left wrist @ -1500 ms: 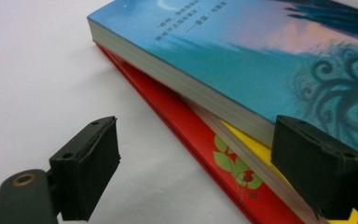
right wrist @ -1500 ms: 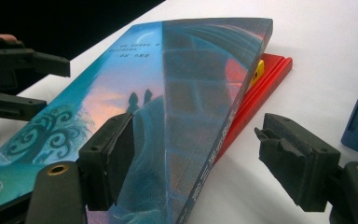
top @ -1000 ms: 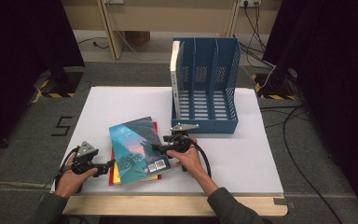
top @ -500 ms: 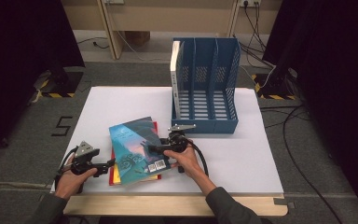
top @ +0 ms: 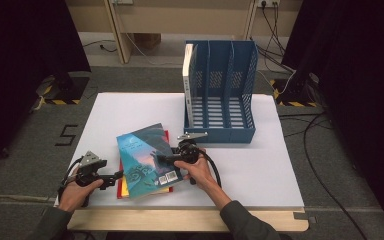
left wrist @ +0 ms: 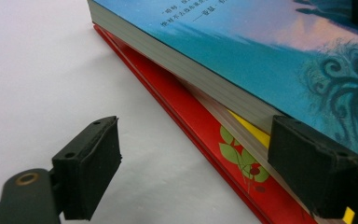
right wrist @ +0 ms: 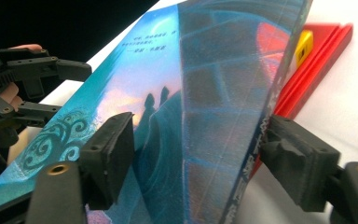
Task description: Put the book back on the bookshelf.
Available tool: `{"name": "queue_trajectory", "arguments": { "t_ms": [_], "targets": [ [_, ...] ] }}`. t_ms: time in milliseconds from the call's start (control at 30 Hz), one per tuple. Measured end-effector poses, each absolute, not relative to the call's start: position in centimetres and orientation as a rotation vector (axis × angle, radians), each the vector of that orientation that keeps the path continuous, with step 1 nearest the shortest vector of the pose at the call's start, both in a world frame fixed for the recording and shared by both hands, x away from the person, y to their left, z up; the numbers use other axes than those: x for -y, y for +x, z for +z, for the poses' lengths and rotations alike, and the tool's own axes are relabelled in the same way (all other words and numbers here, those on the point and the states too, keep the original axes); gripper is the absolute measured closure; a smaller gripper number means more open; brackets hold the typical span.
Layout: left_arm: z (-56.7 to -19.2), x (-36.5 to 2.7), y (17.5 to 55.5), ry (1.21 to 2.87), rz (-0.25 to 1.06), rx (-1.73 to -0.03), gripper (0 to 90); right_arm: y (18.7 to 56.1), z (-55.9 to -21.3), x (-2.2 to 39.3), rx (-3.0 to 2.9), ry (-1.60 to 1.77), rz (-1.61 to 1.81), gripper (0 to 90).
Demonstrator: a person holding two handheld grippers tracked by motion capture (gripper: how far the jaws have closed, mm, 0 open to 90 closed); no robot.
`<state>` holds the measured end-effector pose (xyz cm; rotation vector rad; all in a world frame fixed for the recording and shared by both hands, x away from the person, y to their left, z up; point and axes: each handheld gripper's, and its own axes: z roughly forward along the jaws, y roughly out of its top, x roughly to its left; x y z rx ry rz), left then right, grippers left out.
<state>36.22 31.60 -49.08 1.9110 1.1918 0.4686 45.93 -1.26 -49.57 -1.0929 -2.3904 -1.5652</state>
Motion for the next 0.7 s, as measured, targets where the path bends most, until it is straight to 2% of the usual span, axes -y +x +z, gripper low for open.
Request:
{"name": "queue_trajectory", "arguments": {
  "t_ms": [267, 700],
  "targets": [
    [-49.0, -31.4, 36.0, 1.934, 0.516, -1.149, 16.1, 45.7, -48.0, 1.1, 2.350, -1.023, -1.633, 39.4],
    [-48.9, -31.1, 35.7, 1.958, 0.574, -1.098, 17.6, 45.9, -46.3, 0.1, 2.360, -1.010, -1.614, 43.7]
  ]
}}
